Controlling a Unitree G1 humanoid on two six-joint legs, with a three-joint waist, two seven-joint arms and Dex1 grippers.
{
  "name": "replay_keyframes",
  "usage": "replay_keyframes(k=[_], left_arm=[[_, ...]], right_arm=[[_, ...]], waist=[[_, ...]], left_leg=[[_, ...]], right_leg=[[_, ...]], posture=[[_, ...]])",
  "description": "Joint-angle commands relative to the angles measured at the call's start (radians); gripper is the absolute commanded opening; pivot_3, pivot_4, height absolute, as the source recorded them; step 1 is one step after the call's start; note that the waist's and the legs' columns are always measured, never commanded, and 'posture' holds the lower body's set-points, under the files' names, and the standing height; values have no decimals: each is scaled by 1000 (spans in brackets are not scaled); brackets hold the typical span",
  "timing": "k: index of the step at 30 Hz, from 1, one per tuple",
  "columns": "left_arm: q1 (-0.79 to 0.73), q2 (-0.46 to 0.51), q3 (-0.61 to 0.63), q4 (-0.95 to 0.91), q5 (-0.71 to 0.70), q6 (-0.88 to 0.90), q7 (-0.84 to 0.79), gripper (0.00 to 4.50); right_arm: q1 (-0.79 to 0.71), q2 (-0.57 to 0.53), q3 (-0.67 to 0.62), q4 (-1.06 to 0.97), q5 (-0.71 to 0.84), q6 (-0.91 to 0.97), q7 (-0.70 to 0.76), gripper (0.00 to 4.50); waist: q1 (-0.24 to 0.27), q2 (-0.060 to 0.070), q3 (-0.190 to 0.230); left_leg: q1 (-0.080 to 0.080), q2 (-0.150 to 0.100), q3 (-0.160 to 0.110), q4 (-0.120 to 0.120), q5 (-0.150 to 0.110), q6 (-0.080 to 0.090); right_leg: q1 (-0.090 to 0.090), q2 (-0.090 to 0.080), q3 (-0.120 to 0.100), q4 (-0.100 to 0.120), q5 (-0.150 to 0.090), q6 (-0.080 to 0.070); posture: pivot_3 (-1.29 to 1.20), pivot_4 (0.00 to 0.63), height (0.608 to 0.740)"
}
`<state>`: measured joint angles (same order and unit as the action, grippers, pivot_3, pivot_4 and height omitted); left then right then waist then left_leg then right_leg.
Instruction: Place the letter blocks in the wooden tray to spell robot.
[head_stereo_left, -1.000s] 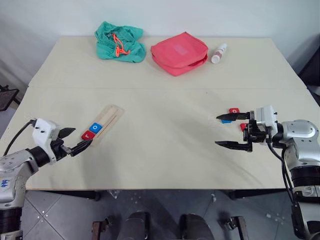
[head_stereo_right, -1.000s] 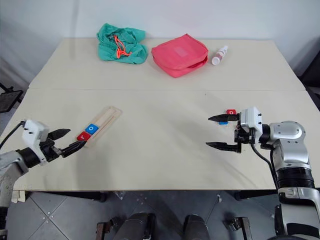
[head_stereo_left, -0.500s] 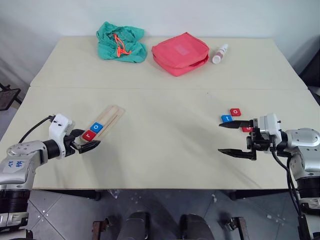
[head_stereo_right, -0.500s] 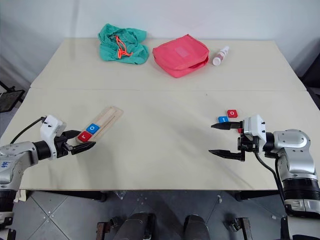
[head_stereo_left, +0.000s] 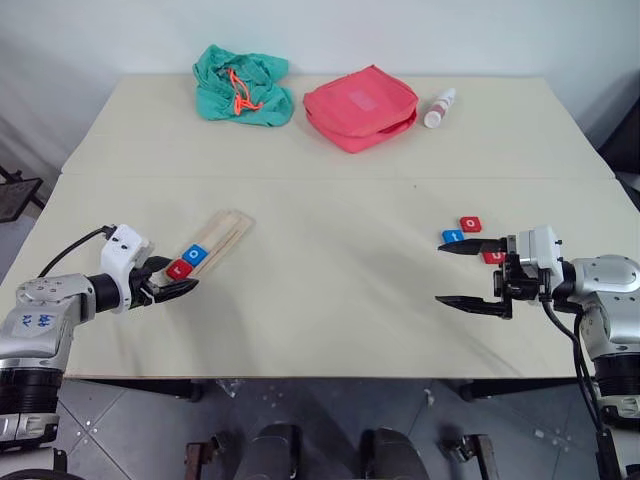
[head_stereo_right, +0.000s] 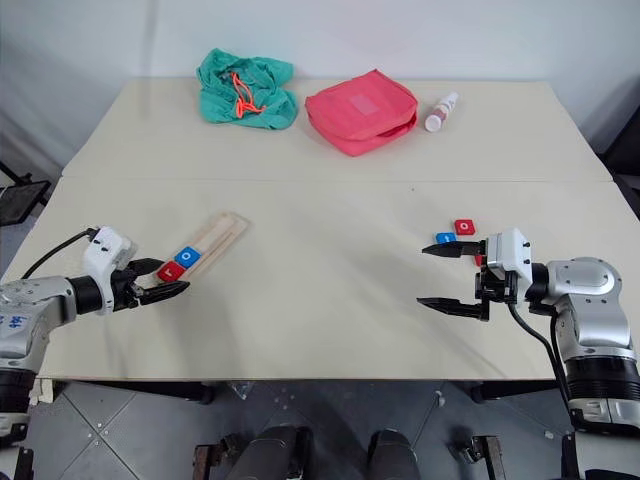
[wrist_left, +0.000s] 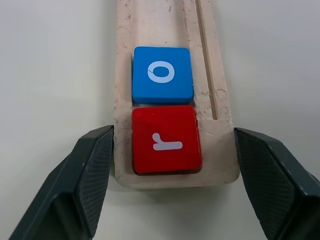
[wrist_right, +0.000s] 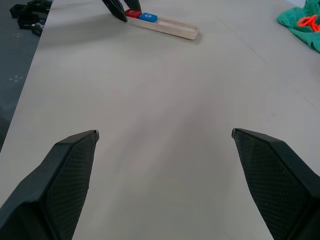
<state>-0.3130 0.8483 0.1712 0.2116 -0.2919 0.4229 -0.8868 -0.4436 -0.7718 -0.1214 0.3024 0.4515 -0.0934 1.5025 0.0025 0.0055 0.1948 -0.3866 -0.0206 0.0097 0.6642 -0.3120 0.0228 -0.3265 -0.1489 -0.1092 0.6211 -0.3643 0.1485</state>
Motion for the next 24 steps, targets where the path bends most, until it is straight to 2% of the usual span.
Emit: replay_keyframes(k=[1, 4, 9, 16, 24], left_arm=[[6, -47, 27, -27, -47, -153, -79, 3403], [-2, -73, 19, -53, -65, -201, -132, 3403], [-4, -90, -34, -108, -55, -185, -167, 3403], [-53, -51, -125, -115, -7, -142, -213, 3403], [-153, -54, -226, -108, 39, -133, -270, 3403]], right_arm=[[-16, -17, -25, 7, 12, -25, 23, 4500], [-19, -22, -27, 18, 19, -31, 43, 4500], [-22, -36, -32, 40, 18, -44, 65, 4500], [-6, -44, -38, 34, 21, -46, 49, 4500], [50, -55, -61, -4, 36, -41, 42, 4500]], waist=[[3, 0, 0], [0, -2, 1], [-3, -2, 1], [-1, -2, 1], [-1, -2, 1]], left_leg=[[0, 0, 0, 0, 0, 0], [-1, 0, -1, 0, 0, 0], [-1, 0, 0, 0, 0, 0], [-1, 0, 0, 0, 0, 0], [-1, 0, 0, 0, 0, 0]], right_leg=[[0, 0, 0, 0, 0, 0], [0, 0, -1, -1, 0, 0], [0, 0, -2, -1, 0, 0], [0, 0, -2, -1, 0, 0], [0, 0, -2, -1, 0, 0]], posture=[[0, 150, 740], [0, 150, 740], [0, 150, 740], [0, 150, 740], [0, 150, 740]])
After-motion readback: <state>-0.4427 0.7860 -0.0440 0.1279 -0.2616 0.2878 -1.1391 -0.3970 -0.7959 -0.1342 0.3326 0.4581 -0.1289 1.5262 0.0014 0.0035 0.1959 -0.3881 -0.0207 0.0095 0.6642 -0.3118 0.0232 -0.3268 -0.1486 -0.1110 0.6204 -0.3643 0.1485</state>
